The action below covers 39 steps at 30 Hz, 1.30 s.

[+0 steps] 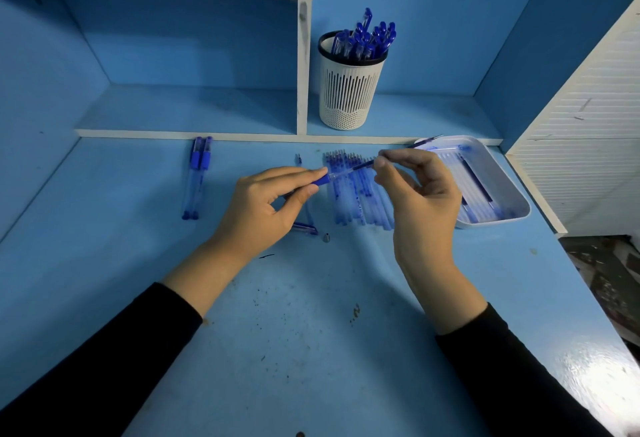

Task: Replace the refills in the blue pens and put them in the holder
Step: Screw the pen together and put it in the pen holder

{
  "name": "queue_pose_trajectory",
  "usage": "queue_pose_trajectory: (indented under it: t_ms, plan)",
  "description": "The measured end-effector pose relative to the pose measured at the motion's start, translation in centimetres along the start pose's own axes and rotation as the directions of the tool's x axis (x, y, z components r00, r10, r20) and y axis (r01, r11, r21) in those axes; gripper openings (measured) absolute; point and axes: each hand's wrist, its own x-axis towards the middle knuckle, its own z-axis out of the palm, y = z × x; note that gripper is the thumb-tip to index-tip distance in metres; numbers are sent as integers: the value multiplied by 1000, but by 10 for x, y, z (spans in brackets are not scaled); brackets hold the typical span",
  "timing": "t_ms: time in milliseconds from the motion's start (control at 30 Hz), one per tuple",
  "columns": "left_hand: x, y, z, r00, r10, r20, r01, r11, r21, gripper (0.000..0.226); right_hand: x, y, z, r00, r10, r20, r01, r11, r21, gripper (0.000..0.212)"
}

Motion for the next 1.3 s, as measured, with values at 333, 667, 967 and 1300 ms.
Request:
queue_pose_trajectory:
  t_ms: [333, 667, 967, 1300]
  plan:
    - [-3, 5, -6, 1000, -13, -6, 13, 1000, -6, 23, -12, 15, 4, 951, -265, 160, 306, 888, -345, 13]
    - [-9, 14, -15, 996, -91, -24, 90, 994, -61, 20, -15, 15, 5, 906, -209, 368, 338, 879, -335, 14]
    - [-15, 15, -24, 996, -83, 18, 84, 995, -53, 19, -16, 10, 3, 864, -137, 485, 341, 868, -361, 10]
    - [-19, 8, -40, 990, -140, 24, 141, 990, -30, 17, -11, 10, -14, 819, 28, 573, 336, 787, -518, 12]
